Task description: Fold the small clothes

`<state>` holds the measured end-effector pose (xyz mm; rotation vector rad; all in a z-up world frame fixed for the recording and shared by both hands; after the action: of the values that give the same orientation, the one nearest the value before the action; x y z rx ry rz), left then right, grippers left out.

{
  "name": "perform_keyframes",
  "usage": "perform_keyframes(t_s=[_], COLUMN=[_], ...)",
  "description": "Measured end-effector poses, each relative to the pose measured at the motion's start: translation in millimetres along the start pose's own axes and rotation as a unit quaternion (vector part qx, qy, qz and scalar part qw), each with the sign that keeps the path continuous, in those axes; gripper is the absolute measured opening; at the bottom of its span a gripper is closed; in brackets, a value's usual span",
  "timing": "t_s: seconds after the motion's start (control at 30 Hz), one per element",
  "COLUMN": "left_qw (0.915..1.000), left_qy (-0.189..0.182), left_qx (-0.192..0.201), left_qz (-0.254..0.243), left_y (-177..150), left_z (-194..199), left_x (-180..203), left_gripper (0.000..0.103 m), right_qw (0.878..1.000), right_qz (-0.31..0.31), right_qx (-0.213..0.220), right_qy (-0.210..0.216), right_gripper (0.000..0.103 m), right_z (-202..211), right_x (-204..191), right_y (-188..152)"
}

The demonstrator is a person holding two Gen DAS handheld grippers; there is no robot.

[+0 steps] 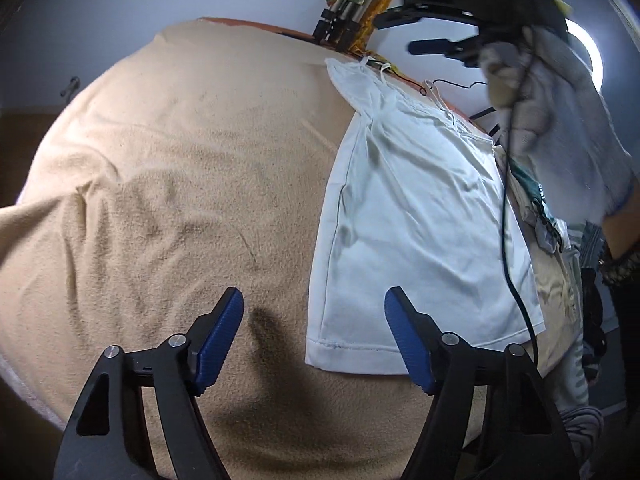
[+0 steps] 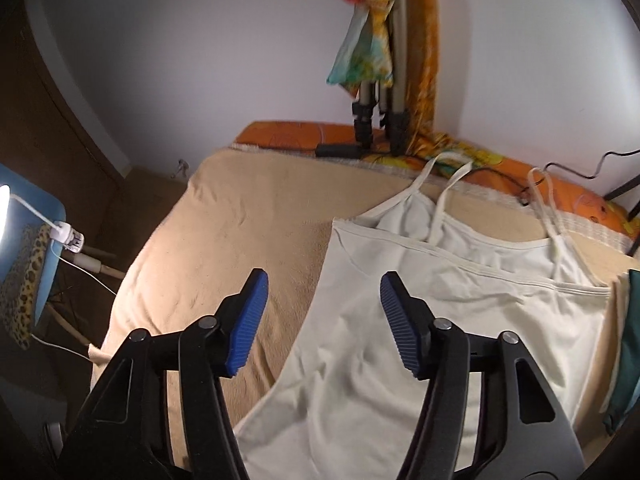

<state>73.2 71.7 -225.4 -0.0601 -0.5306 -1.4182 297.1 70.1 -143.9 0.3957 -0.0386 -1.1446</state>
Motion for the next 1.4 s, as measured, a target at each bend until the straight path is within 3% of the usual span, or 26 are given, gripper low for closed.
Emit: perform_keyframes(t_s=[0.13, 0.37, 0.53, 0.7, 0.77, 0.9, 1.07, 1.27, 1.4], left_qw=[0.9998, 0.9998, 0.9998, 0.9989, 0.9985, 0.9979, 0.9969, 0.9973, 0.9960], left_qy=[-0.009, -0.013, -0.013, -0.043, -0.049, -0.063, -0.077, -0.073, -0.088], left_qx=[-0.016, -0.012, -0.011, -0.020, -0.021, -0.017, -0.010, 0.002, 0.002], left_qz=[0.006, 0.004, 0.004, 0.008, 0.007, 0.002, -0.006, -0.012, -0.009], left_y=[-0.5, 3.9, 9.2, 8.0, 6.7, 4.9, 4.3, 8.4, 9.9], left_z=[-9.3, -11.7, -14.4, -15.9, -16.6, -13.8, -5.2, 2.6, 6.6], left_x=[-1.2, -0.6, -3.2, -6.7, -4.6, 1.9, 9.2, 10.6, 11.6], left_gripper=[0.061, 0.056, 0.037, 0.011, 0.008, 0.005, 0.004, 0.004, 0.004], right_qw=[0.999, 0.995, 0.990, 0.986, 0.986, 0.990, 0.998, 0.998, 0.999], right_qz=[-0.005, -0.007, 0.003, 0.019, 0.024, 0.007, -0.051, -0.042, -0.044], right_qx=[-0.034, -0.082, -0.103, -0.113, -0.107, -0.094, -0.043, -0.036, -0.030], right_qy=[-0.003, -0.050, -0.094, -0.122, -0.128, -0.101, -0.014, -0.021, -0.001], right_gripper=[0.050, 0.039, 0.034, 0.022, 0.013, 0.004, 0.004, 0.003, 0.003], right_z=[-37.3, -89.5, -113.7, -127.3, -127.1, -117.8, -84.0, -84.6, -84.0], right_x=[-1.7, 0.8, 5.0, 3.7, 3.1, 7.6, 25.7, 30.6, 26.4], right_y=[17.9, 41.0, 49.1, 48.8, 49.9, 52.1, 62.4, 62.4, 60.8])
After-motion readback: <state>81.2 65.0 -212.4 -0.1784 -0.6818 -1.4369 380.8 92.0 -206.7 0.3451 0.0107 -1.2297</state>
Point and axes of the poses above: each gripper's, at about its wrist camera, not at the fingertips, and z roughly against the way its jaws point, x to its right, y to its top, the point moved 8 cm from there along -z, roughly the way its jaws point, and after that the axes turned 12 degrees about -x, right-handed, at the moved point
